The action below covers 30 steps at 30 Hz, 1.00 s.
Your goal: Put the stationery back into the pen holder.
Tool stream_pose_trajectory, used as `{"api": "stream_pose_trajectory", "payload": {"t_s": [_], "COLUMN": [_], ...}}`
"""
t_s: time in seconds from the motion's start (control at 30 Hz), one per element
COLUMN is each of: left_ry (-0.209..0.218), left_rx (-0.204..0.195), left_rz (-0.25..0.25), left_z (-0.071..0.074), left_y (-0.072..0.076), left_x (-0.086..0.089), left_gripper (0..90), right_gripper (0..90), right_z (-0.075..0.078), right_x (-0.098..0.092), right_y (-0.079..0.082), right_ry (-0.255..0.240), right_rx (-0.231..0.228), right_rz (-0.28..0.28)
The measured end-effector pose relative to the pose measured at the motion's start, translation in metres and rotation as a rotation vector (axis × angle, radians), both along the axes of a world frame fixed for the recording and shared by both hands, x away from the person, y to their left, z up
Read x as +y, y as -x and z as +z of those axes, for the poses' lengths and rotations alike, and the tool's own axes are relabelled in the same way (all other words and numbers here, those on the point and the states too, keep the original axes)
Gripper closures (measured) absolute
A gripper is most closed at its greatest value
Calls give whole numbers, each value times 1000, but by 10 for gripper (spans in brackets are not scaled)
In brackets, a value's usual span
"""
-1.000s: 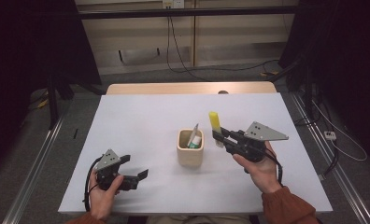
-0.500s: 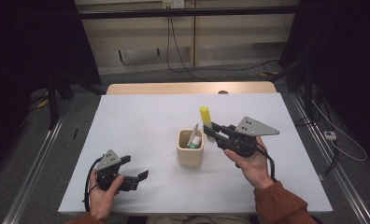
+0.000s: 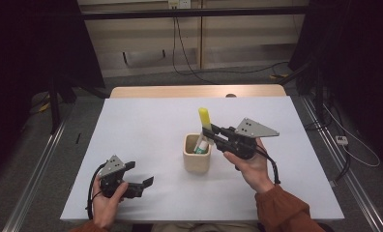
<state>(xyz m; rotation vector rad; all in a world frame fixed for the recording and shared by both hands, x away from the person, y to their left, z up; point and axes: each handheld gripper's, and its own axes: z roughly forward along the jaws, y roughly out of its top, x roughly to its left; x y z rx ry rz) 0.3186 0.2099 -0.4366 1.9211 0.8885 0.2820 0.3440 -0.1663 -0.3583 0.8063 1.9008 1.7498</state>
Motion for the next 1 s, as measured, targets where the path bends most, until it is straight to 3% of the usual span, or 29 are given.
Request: {"api": "stream_pose_trajectory", "payload": {"t_s": [0.17,0.8,1.0], "left_ry": [6,-10,-12], "left_rx": [-2,3,12], "left_rz": [-9,-11,-15], "left_z": [0,-1,-1], "left_y": [0,1,1], "left_x": [-1,-1,-2], "left_gripper": [60,60,60], "right_gripper": [776,775,775], "right_z": [-2,-22,-30], "right_x": [4,18,17], "right_y": [-5,-6,-7], "right_ry": [-10,21,31], "right_rx": [0,27,45], "right_rz": [0,44,35]}}
